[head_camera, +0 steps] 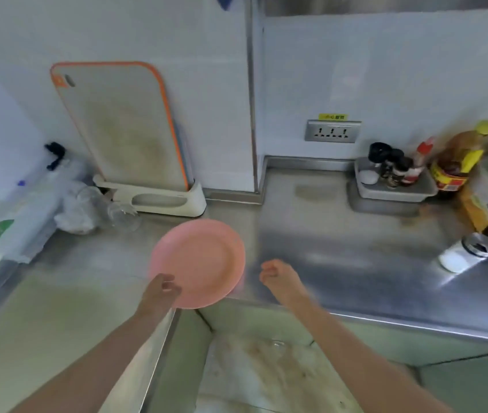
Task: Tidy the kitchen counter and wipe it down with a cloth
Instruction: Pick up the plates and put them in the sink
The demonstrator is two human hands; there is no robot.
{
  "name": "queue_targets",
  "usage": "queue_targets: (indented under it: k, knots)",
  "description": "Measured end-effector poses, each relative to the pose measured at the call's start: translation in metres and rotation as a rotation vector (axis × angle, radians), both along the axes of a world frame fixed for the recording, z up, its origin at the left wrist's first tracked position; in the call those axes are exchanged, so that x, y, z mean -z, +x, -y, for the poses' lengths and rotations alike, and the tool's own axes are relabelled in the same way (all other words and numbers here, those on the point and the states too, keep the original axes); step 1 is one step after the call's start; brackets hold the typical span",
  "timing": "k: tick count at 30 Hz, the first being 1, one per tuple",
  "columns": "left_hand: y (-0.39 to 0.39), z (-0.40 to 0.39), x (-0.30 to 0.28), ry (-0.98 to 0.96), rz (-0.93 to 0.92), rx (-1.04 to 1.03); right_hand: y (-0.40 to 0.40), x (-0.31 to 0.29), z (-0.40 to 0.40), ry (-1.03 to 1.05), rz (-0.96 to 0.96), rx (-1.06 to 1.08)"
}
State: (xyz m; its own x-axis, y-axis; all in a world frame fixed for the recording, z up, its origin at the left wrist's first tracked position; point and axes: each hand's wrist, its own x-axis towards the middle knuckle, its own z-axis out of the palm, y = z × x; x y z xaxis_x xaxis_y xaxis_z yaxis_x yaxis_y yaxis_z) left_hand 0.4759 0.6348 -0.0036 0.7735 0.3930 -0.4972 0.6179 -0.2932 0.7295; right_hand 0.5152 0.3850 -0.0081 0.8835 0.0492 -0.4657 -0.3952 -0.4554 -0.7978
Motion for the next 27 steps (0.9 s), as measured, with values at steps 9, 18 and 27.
queue_targets:
  k: [9, 18, 27]
  knots:
    - [0.010, -0.050, 0.044, 0.090, -0.032, -0.220, 0.031, 0.036, -0.064, -0.097, -0.093, 0.106]
    - [0.027, -0.047, 0.063, -0.052, -0.085, -0.341, 0.061, 0.054, -0.071, 0.040, -0.210, 0.117]
    - [0.039, -0.024, 0.033, -0.145, 0.040, -0.284, 0.055, 0.030, -0.040, 0.160, -0.135, 0.253]
